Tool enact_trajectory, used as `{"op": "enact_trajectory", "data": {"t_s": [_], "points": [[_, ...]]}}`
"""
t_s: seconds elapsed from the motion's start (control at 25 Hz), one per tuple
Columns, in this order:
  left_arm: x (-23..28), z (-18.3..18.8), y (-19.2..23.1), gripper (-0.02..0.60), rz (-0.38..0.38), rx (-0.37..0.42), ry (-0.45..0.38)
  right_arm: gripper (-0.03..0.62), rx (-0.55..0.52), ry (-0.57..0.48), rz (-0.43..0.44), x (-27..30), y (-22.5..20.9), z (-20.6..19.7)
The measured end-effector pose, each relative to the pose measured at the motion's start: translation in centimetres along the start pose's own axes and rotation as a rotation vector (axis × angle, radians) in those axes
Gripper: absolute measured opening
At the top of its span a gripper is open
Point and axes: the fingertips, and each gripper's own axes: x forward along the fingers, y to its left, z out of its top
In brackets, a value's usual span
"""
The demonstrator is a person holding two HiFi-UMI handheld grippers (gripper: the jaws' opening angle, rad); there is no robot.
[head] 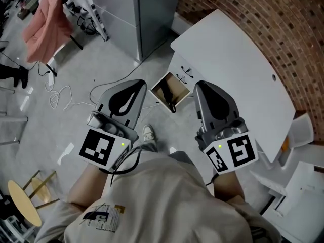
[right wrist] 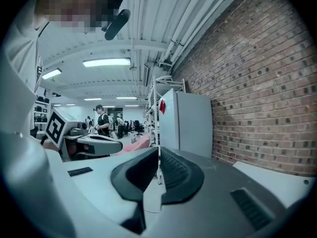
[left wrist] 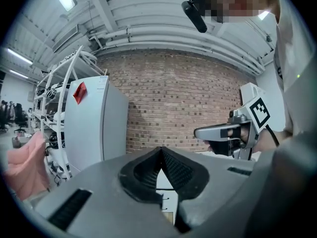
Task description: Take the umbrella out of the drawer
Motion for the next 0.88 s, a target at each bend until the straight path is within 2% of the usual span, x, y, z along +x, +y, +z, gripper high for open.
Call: {"op": "enact_trajectory", "data": {"t_s": [0.32, 0.44, 0.68, 0.88], "points": [[2.8, -1.9, 3.4, 0.008, 0.016, -0.009, 0.036, 0.009, 0.005, 0.054, -0.007, 4.2, -1.8, -1.3], [3.7, -3.0, 3.7, 0.008, 0.03, -0.025, 0.09, 0.009, 0.011, 0.062, 0.002, 5.0, -2.6, -1.6], [5.5, -3.2, 3.7, 0.008, 0.087, -0.039, 0.073, 0.009, 0.025, 0.095, 0.052, 5.8, -4.4, -3.3], [7.7, -3.8, 3.4, 0.008, 0.105, -0.016, 0.077, 0.009, 0.05, 0.099, 0.057, 6.5, -6.7, -4.6]]}}
